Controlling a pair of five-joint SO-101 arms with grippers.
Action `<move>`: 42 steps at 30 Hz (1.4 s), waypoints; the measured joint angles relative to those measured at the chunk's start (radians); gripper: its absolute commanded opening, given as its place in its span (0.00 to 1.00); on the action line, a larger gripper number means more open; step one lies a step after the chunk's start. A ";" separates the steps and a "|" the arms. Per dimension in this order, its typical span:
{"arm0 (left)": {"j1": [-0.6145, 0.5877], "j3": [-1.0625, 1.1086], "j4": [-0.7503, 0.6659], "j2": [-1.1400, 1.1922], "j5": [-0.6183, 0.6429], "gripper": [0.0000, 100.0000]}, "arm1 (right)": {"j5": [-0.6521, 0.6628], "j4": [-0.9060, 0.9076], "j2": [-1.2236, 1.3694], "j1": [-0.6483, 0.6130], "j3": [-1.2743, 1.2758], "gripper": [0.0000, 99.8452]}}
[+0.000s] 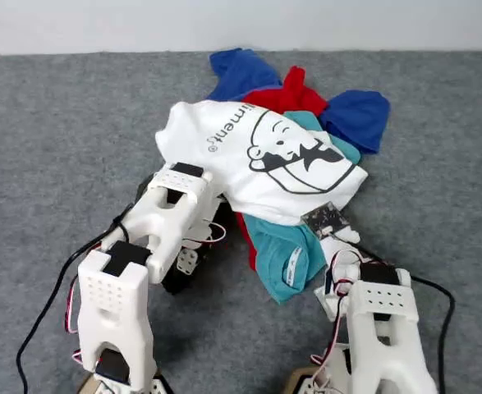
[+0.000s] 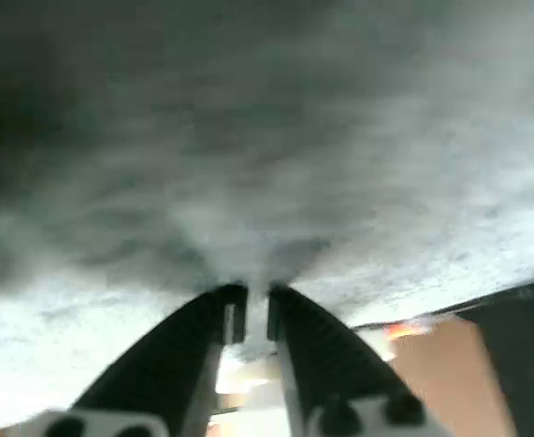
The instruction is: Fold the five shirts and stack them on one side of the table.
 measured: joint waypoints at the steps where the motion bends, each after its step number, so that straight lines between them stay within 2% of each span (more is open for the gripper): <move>1: -0.002 0.011 0.000 -0.014 0.003 0.02 | 0.000 -0.003 0.000 0.000 0.000 0.16; 4: -0.006 0.061 0.000 -0.068 0.003 0.02 | 0.000 0.000 0.000 0.003 0.031 0.16; 14: -0.020 0.071 -0.002 0.002 0.008 0.02 | 0.000 0.000 0.000 0.000 0.054 0.16; 17: -0.020 0.071 -0.002 -0.057 0.009 0.02 | 0.000 0.000 0.000 0.000 0.054 0.16; 23: -0.029 0.071 -0.002 -0.348 0.009 0.02 | 0.000 0.025 0.000 0.003 -0.023 0.16; 33: -0.031 0.169 0.003 -0.907 0.008 0.02 | 0.000 0.209 0.000 0.003 -0.212 0.16; 37: -0.031 0.172 0.002 -1.105 -0.064 0.02 | 0.000 0.233 0.000 0.000 -0.250 0.16; 42: -0.031 0.175 -0.153 -1.261 -0.091 0.02 | 0.000 0.319 0.000 0.003 -0.339 0.16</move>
